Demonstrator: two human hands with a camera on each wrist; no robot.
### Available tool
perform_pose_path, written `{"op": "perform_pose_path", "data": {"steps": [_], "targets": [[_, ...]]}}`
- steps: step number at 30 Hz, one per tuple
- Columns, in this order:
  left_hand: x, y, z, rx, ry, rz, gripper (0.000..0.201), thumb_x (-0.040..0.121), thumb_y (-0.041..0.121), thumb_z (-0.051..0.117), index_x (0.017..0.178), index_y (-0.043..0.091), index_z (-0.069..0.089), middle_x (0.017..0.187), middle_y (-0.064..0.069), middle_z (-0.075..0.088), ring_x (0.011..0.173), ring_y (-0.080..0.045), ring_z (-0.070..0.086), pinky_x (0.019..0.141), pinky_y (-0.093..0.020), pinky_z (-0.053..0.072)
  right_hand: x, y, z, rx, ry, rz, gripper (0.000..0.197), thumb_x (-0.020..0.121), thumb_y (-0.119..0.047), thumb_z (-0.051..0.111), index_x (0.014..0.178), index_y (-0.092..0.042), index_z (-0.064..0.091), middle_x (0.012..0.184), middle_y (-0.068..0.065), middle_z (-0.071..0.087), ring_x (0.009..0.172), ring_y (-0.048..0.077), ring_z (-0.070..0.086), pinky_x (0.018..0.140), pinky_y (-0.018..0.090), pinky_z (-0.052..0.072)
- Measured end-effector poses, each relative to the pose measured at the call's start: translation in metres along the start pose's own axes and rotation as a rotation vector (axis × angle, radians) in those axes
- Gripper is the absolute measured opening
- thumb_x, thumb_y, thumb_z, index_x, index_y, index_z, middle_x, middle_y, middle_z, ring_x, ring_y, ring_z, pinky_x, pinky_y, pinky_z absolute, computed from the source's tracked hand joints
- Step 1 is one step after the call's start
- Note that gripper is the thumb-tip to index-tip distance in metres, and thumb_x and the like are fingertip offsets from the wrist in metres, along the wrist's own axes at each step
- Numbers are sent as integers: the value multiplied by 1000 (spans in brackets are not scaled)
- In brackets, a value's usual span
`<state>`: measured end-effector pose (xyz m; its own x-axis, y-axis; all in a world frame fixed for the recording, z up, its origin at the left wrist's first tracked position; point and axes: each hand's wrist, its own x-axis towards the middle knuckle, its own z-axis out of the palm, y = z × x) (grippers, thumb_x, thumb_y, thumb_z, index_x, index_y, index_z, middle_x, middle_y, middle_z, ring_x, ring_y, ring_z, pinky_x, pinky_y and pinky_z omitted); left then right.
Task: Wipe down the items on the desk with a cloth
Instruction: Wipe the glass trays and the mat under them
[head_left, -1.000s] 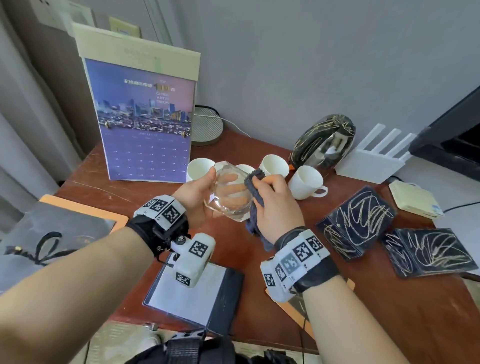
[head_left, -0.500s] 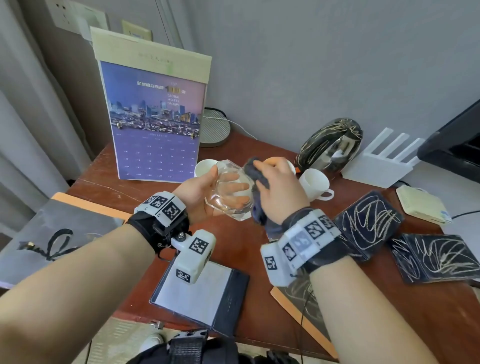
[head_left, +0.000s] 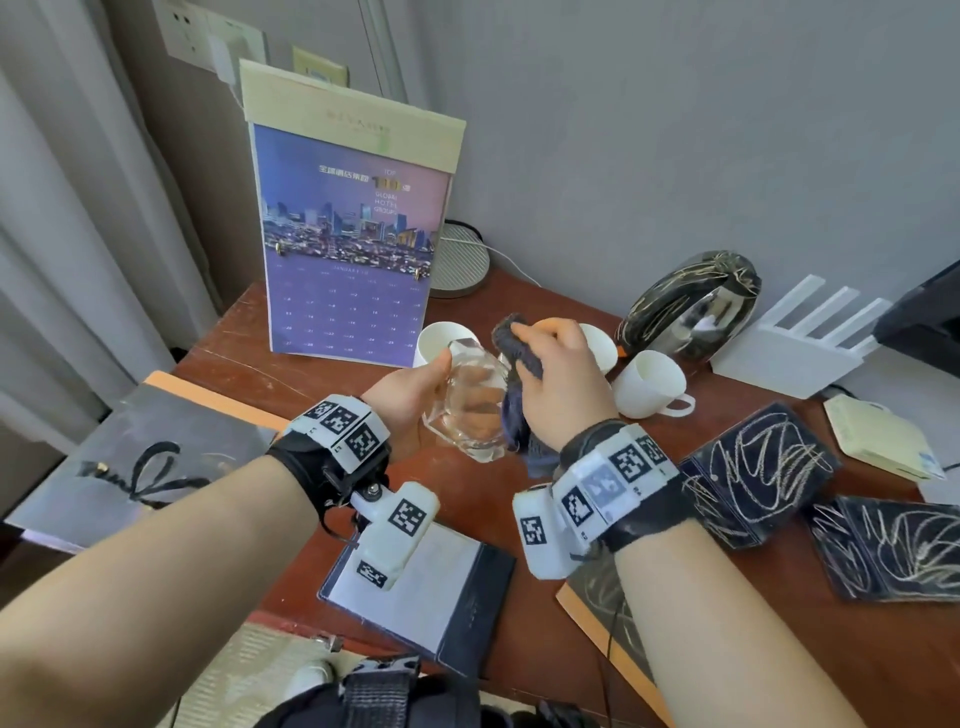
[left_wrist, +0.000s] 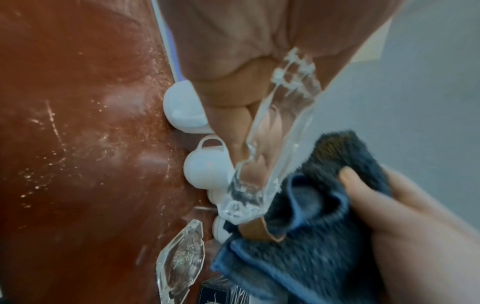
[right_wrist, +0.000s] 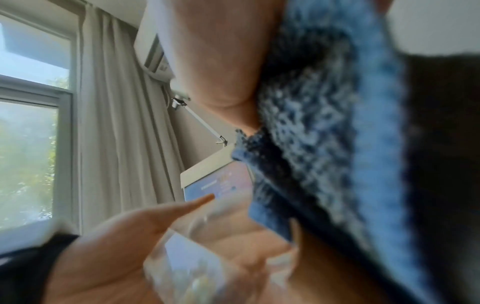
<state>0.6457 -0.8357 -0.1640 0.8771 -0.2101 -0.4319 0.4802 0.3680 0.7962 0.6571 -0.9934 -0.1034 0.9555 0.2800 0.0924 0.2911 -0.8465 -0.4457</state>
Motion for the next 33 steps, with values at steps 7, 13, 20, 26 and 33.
{"op": "perform_pose_path", "data": {"steps": [7, 13, 20, 26, 33], "targets": [[1, 8, -2, -16, 48, 28, 51, 98, 41, 35, 122, 0, 54, 115, -25, 60, 91, -34, 61, 85, -45, 50, -29, -1, 32, -86, -92, -257, 55, 84, 3, 51, 136, -15, 48, 131, 8, 45, 116, 27, 40, 94, 37, 40], [-3, 7, -7, 11, 75, -10, 55, 90, 53, 46, 115, 7, 60, 100, -19, 69, 92, -37, 66, 87, -49, 52, -28, 17, 14, 11, -218, -331, 41, 87, -4, 45, 123, -16, 60, 119, 3, 53, 105, 23, 52, 86, 22, 37], [-2, 7, 1, 85, 54, -19, 78, 69, 64, 61, 114, 1, 59, 111, -29, 63, 100, -44, 62, 89, -60, 47, 0, -12, 24, -34, -37, -88, 57, 86, 2, 43, 138, -21, 44, 135, 0, 36, 121, 19, 39, 99, 26, 36], [-6, 23, -9, 12, 90, 11, 53, 98, 44, 34, 125, 2, 53, 114, -17, 63, 94, -30, 64, 76, -38, 56, -22, -14, 42, -78, -69, -366, 56, 78, 6, 55, 129, -18, 55, 124, 9, 50, 111, 31, 46, 88, 38, 44], [-11, 23, -22, -4, -1, 4, 49, 99, 44, 28, 116, 8, 57, 98, -12, 69, 82, -26, 67, 77, -41, 55, -2, -9, 18, 91, 64, -282, 48, 82, 8, 49, 121, -16, 62, 126, 6, 47, 117, 26, 46, 99, 27, 33]]}}
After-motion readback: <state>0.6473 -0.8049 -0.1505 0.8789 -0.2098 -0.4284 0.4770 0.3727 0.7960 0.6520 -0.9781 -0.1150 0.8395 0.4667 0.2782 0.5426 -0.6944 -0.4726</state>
